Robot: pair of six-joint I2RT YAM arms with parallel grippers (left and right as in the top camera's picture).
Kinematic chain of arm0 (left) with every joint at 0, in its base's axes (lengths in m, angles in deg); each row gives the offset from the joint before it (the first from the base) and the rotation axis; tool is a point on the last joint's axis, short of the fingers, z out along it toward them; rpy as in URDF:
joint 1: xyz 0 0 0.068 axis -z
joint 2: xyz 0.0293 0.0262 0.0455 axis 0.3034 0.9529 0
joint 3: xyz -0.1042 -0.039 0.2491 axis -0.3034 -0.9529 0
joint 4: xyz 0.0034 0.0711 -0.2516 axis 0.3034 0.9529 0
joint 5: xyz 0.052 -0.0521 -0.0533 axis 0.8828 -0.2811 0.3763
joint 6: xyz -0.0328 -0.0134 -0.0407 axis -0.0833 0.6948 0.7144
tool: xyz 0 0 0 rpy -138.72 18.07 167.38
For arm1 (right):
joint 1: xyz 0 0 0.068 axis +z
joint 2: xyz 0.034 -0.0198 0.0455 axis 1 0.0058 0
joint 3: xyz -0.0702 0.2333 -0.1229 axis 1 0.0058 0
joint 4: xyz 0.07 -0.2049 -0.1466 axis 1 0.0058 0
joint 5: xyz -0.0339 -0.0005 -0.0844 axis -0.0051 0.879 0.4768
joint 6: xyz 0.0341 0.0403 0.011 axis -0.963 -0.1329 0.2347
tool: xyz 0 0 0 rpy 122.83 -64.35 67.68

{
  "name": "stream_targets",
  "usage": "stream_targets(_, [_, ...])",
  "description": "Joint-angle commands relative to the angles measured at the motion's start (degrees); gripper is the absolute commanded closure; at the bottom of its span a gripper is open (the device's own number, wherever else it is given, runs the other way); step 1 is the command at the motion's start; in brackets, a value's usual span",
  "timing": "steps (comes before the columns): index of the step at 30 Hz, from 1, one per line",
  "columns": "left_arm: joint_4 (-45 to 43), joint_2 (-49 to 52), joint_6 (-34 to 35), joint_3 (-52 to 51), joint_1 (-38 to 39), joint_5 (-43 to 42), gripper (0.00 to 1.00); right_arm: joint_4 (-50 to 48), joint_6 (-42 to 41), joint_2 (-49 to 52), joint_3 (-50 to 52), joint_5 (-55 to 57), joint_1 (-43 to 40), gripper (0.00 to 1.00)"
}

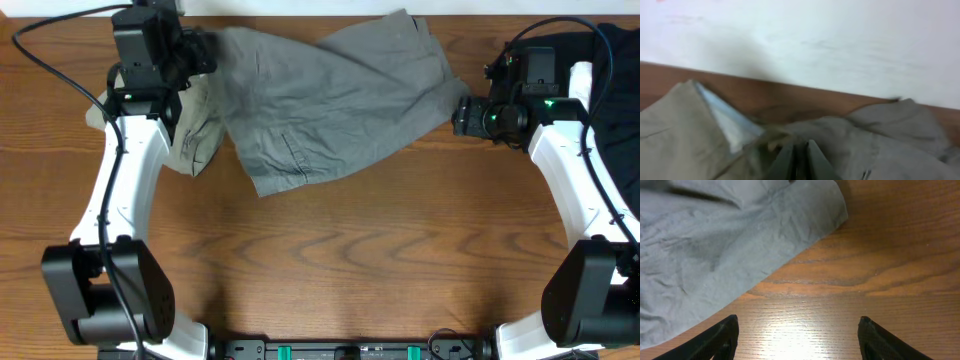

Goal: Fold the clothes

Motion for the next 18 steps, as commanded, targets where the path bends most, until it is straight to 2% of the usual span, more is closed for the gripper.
stream_targets(1, [2.8,1.7,1.0,0.3,-0.2,2.7,0.66,0.0,0.9,-1.4,-0.3,0.6,-0.2,0.26])
stream_targets(2, [4.5,1.7,1.0,0.3,-0.2,2.6,0.6,0.0,0.9,-1.4,-0.3,0.6,-0.2,0.26])
stream_targets(3, [5.9,1.6,1.0,0.3,-0.2,2.6,0.42,0.0,0.9,-1.4,-0.3,0.6,-0.2,0.26])
stream_targets(4, [7.6,1.4,1.0,0.3,-0.2,2.6,0.37,0.0,0.9,-1.4,-0.3,0.6,-0.2,0.26])
stream_targets(9, [18.6,0.3,1.0,0.3,-0.2,0.4,0.37,0.0,0.9,-1.4,-0.3,1.1,-0.2,0.25])
stream_targets(12, [25.6,0.1,1.0,0.3,-0.1,-3.0,0.37,-0.5,0.9,-1.4,-0.3,3.4,-0.2,0.2])
stream_targets(13, [28.0,0.1,1.0,0.3,0.0,-4.0,0.37,-1.3,1.5,-1.2,-0.3,3.6,-0.2,0.17])
stream_targets(18, [40.7,0.1,1.0,0.2,0.7,-5.0,0.37,-6.2,3.3,2.0,-0.3,3.5,-0.2,0.16])
